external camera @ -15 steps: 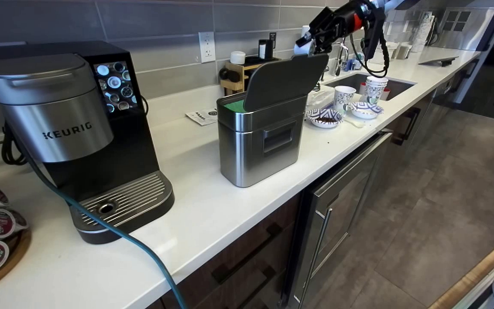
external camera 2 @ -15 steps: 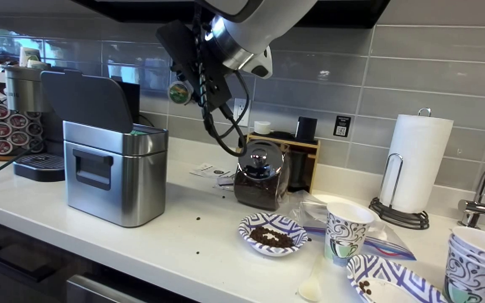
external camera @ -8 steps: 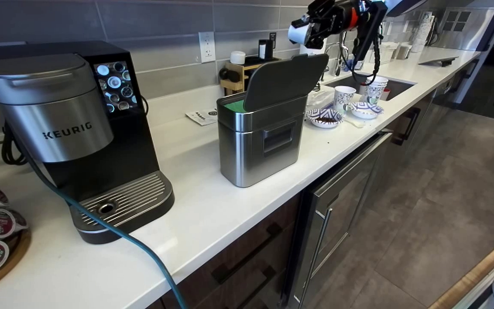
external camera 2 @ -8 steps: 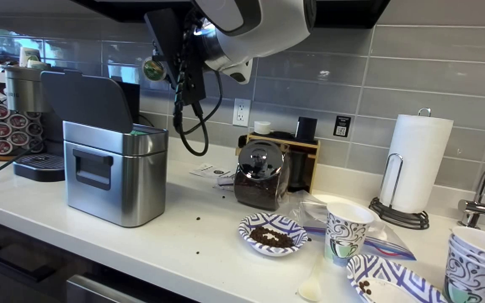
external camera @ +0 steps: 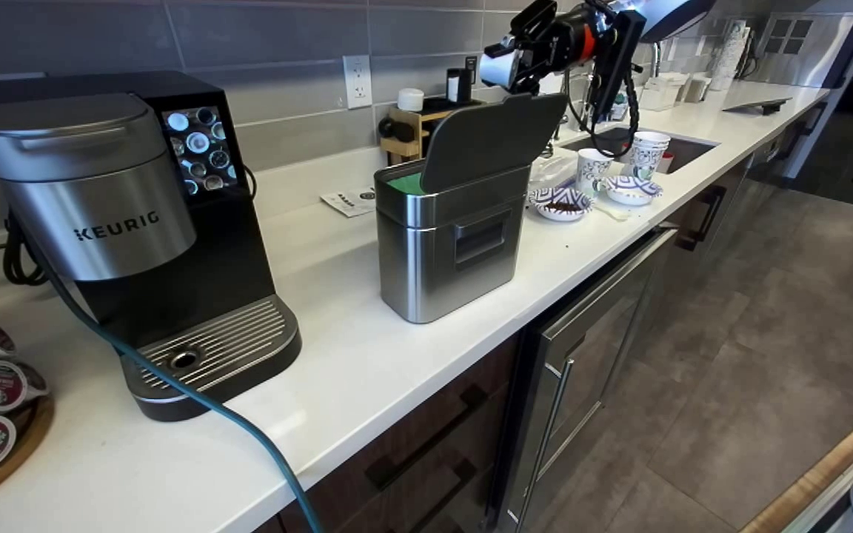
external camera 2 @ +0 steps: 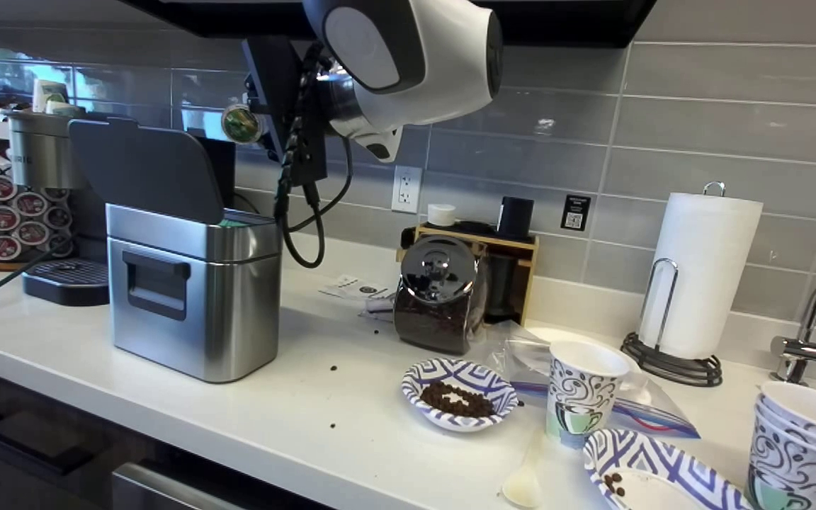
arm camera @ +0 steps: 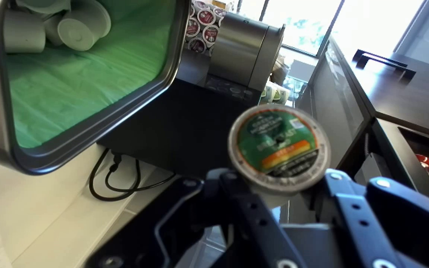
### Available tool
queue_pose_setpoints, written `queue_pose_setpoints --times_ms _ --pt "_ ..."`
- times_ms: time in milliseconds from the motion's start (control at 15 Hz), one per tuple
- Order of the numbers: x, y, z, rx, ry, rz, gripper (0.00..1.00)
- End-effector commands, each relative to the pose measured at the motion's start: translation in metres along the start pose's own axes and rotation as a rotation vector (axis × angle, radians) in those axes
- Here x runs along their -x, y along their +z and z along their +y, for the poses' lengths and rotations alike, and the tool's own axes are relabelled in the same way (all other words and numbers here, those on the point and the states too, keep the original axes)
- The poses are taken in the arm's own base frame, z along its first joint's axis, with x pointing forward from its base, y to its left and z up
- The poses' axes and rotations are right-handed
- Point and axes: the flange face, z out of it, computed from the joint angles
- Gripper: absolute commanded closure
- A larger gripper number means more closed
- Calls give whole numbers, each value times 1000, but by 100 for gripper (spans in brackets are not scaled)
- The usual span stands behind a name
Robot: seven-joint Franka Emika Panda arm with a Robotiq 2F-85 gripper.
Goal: Put the coffee pod in the bin, and then close the bin
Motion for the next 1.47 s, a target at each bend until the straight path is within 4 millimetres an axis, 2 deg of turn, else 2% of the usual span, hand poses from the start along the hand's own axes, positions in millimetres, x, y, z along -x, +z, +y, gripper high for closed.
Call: queue_pose_setpoints --times_ms 0,67,133,533,933,1200,1400 --pt "-8 11 3 -27 42 -34 86" --pt "-9 13 3 -29 47 -42 62" --pt "-9 15 3 -31 52 -48 44" --pt "-12 15 -5 -54 72 -89 1" --pt "-14 7 -22 -64 63 -128 0" --pt "-2 -2 -57 -79 10 -227 0" --pt "11 -10 -82 -21 -37 -291 0"
